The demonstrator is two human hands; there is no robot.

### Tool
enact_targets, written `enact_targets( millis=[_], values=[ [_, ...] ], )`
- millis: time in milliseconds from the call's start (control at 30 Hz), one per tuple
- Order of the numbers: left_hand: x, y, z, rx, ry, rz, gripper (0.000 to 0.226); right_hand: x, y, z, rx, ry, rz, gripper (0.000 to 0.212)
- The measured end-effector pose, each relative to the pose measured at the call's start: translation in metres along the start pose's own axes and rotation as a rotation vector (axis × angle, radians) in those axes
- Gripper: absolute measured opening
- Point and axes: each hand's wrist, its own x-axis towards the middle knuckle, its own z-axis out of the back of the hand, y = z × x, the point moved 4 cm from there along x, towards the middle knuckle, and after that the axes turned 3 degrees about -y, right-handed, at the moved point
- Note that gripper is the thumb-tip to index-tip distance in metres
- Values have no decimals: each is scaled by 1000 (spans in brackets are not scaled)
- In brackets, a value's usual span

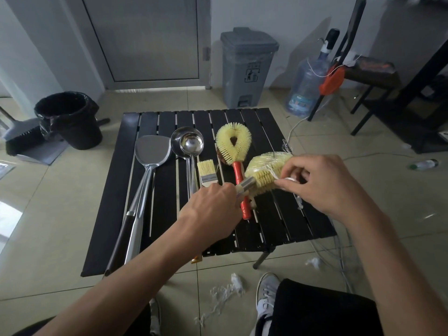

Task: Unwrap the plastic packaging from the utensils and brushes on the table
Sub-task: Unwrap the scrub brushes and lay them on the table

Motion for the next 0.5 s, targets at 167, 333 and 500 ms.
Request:
enact_targets(
  millis=[167, 333, 500],
  values=[
    [-3, -4, 3, 26, -29, -9, 22, 0, 11, 3, -40, -82, 77, 15],
    [-4, -6, 5, 48, -55, -15, 19, -1, 12, 3, 29, -133, 29, 21],
    [-6, -6, 11, 85, -84, -17, 16, -2, 6, 2, 219, -32, -105, 17]
  ],
)
